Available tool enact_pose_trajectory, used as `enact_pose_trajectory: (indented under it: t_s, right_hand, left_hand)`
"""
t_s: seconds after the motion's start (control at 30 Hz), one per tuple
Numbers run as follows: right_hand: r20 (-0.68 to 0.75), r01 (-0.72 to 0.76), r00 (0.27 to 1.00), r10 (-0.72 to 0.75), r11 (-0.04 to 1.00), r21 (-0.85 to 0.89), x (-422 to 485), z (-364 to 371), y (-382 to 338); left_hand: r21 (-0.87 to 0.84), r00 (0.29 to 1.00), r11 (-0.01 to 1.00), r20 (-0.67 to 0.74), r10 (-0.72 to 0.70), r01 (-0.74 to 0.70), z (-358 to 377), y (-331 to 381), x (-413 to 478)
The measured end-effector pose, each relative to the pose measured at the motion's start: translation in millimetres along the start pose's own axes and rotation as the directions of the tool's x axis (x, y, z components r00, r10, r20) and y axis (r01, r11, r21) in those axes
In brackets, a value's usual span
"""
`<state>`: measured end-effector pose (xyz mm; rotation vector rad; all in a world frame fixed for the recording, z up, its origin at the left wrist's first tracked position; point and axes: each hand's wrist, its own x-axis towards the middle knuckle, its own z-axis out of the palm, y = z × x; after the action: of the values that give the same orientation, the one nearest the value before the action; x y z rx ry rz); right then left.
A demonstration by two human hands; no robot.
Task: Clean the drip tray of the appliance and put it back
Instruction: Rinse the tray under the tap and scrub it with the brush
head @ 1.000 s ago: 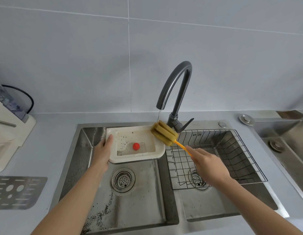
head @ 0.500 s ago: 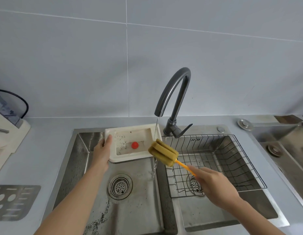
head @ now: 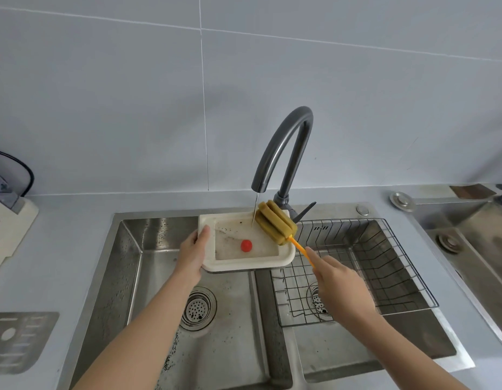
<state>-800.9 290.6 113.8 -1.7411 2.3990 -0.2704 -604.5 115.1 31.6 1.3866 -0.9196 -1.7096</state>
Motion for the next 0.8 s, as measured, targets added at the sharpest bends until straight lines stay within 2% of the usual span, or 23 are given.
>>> enact_pose_trajectory:
  t_s: [0.33,0.6,0.8]
  right_hand:
    - [0.002,-0.038,0.999,0.038,0.999,-0.001,-8.7,6.0,3.4]
    - [0.071,-0.046,0.996,0.046,0.999,0.004,-12.8,12.6,-5.4]
    - [0.114,-0.020,0.993,0.010,0.996,0.088,-11.9,10.1,-2.4]
  left_hand:
    - [0.018,0.990,0.999,0.134,-0.036,0.033,38.2,-8.6,-10.4]
    - [0.049,0.981,0.999,0.194,-0.012,0.002,57.4,-16.7,-21.0]
    - [0.066,0.975,0.998,0.221,-0.006,-0.009,58.9,-20.1,-23.6]
